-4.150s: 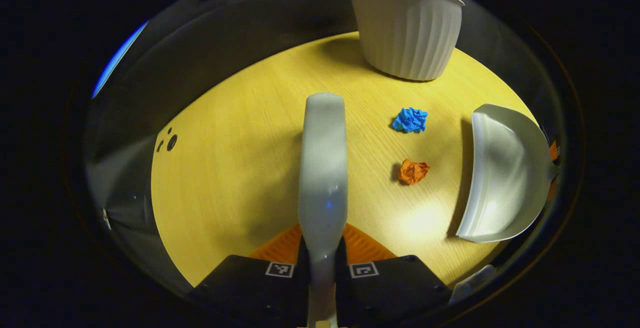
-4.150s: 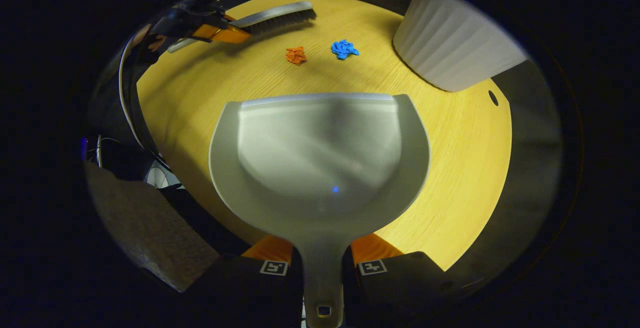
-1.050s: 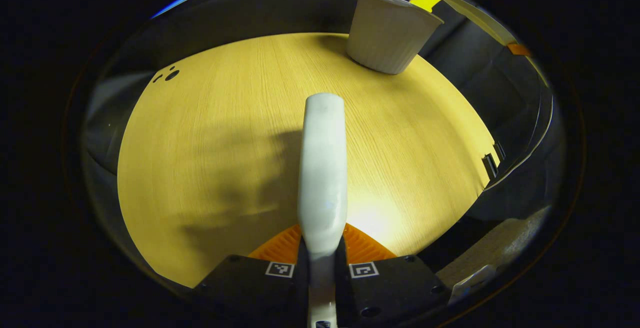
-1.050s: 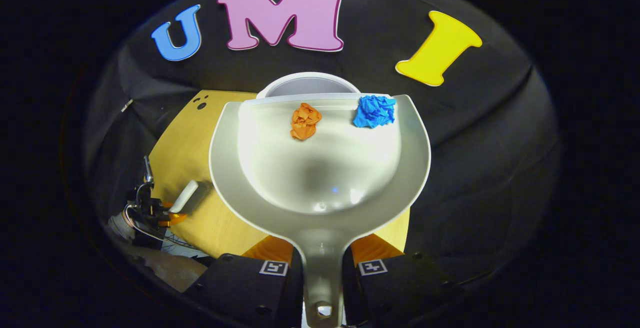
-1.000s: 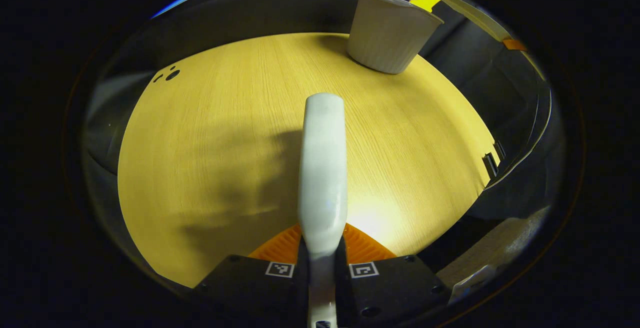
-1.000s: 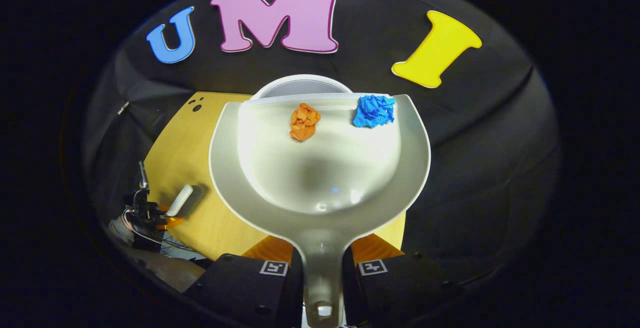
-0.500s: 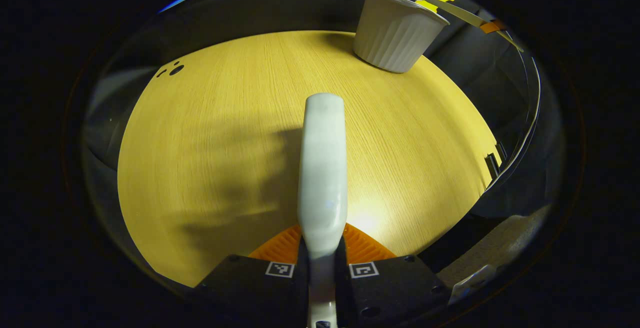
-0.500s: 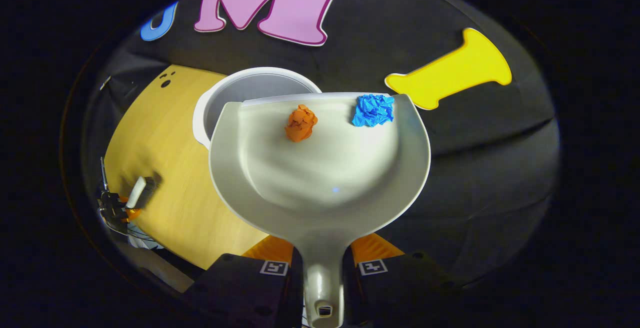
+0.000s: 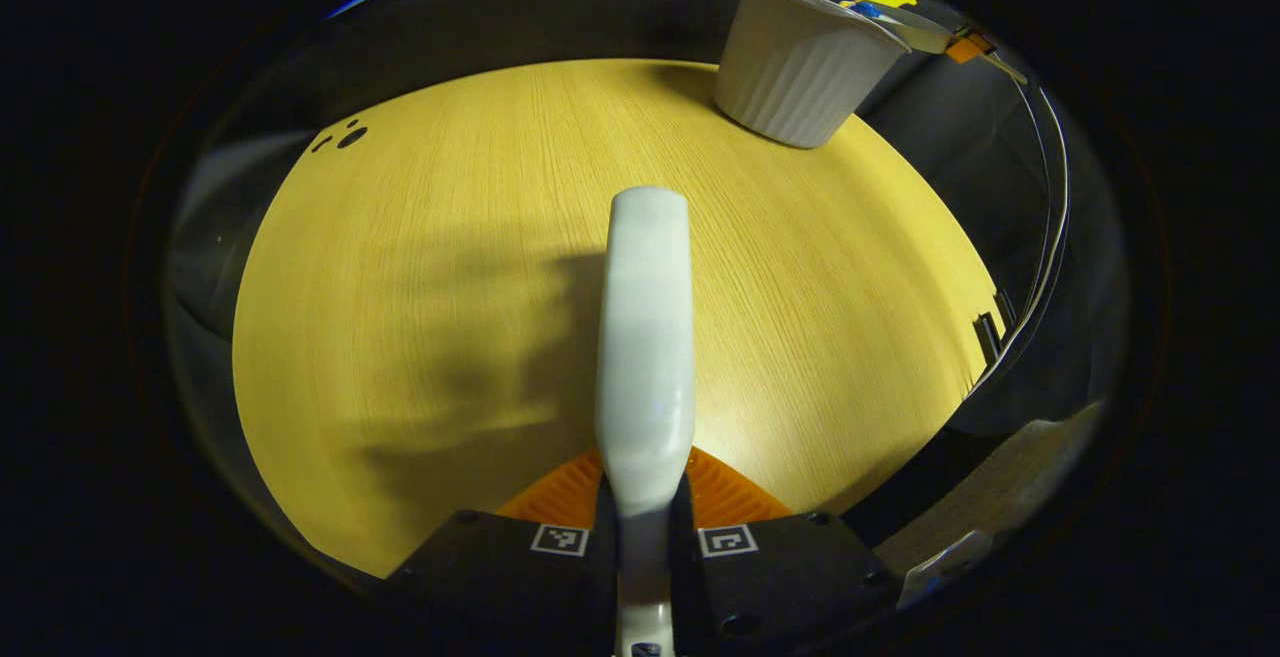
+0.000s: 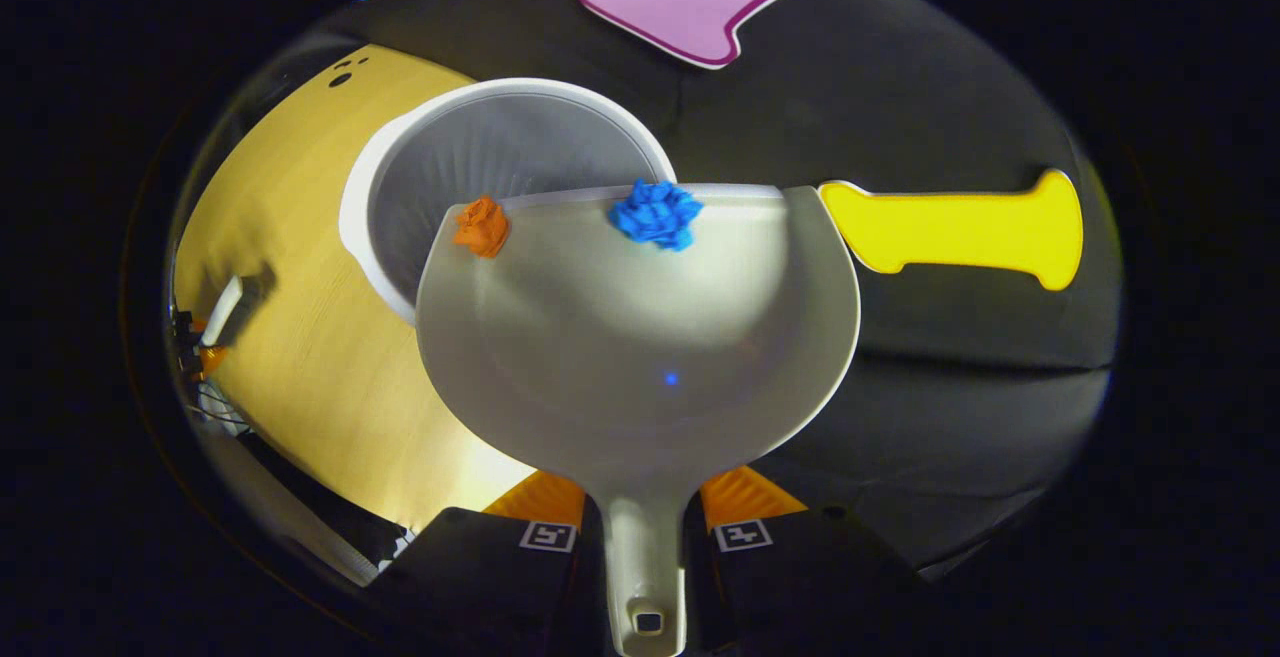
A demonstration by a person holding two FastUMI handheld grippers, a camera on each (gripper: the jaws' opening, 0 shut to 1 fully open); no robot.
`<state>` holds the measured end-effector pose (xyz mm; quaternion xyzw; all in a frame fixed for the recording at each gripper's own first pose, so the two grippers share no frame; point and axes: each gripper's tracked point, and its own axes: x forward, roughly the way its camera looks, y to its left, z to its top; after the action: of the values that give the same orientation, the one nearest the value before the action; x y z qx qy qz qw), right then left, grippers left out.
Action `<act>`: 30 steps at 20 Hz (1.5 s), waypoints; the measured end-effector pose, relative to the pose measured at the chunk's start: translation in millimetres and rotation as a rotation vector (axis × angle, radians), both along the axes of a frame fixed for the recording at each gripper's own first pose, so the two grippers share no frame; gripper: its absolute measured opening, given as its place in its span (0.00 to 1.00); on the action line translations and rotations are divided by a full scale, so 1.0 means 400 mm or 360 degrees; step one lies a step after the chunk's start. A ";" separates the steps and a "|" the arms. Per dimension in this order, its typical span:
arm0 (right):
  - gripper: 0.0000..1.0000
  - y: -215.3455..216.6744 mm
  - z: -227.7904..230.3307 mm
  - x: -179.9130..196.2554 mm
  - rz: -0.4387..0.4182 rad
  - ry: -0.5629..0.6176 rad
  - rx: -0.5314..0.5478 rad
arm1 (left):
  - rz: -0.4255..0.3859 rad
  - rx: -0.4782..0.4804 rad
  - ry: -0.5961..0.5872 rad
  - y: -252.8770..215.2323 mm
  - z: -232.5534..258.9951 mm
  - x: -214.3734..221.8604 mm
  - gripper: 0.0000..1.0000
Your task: Pick up the small broom and dustpan from the desktop, sweep the trash into the dustpan with the broom, and then empty the trash into the garbage bin.
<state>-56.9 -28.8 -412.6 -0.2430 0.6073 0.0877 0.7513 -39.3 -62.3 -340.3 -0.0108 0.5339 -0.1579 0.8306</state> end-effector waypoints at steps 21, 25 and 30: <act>0.39 -0.002 0.055 0.094 0.0248 0.0163 -0.0073 | 0.0043 0.0034 0.0021 0.000 0.008 0.016 0.25; 0.35 -0.013 0.085 0.084 0.0096 -0.0058 0.0096 | 0.0047 0.0053 -0.0006 0.004 0.020 0.030 0.25; 0.35 -0.010 0.111 0.029 -0.0163 -0.0306 0.0408 | 0.0036 0.0081 -0.0047 0.017 0.044 0.050 0.25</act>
<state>-45.1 -32.8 -368.3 -0.1213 0.5282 0.1025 0.8341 -19.3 -55.7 -322.8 0.0065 0.5251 -0.1350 0.8402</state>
